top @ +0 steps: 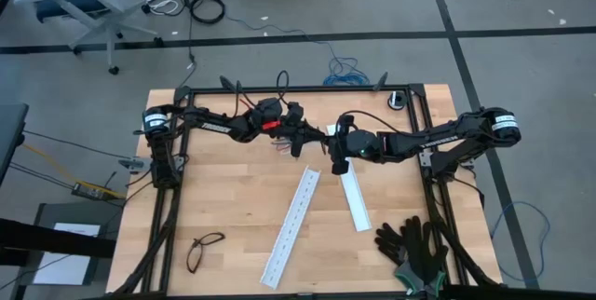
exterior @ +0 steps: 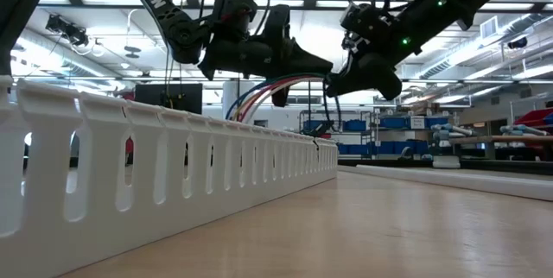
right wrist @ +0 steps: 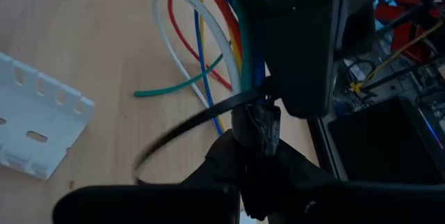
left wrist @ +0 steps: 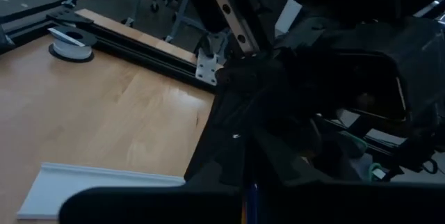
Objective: Ziptie cables
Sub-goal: Wrap the cable wire in the zip tie
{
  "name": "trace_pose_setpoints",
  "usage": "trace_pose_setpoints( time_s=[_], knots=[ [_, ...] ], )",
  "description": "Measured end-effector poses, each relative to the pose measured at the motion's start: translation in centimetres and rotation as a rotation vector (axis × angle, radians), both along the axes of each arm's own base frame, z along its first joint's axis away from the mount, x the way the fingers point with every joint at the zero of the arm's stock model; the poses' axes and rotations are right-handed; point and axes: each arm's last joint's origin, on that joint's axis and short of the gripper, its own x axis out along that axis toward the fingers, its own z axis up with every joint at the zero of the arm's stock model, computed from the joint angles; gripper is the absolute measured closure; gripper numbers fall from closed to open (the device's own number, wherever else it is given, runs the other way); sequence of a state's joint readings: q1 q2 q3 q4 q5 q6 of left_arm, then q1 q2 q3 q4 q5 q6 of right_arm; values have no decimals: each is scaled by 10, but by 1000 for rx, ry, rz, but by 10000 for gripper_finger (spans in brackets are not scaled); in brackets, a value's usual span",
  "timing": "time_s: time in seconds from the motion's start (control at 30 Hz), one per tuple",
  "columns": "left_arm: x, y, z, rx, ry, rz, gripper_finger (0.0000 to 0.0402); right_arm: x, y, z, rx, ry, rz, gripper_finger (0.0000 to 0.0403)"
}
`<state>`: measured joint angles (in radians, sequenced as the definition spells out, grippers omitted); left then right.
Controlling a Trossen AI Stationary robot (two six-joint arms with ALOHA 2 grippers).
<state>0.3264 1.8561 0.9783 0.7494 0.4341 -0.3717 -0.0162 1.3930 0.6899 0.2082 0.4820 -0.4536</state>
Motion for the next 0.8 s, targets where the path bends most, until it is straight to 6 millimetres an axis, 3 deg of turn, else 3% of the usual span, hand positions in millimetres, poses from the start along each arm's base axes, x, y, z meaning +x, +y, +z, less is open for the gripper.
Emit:
trace_pose_setpoints(
  time_s=[0.33,0.8],
  knots=[
    [-1,0,-8,4,73,-13,401,-10,4,-12,22,104,-142,386],
    [-10,4,-22,-5,252,-23,401,-29,36,-25,17,158,-265,386]
  ],
)
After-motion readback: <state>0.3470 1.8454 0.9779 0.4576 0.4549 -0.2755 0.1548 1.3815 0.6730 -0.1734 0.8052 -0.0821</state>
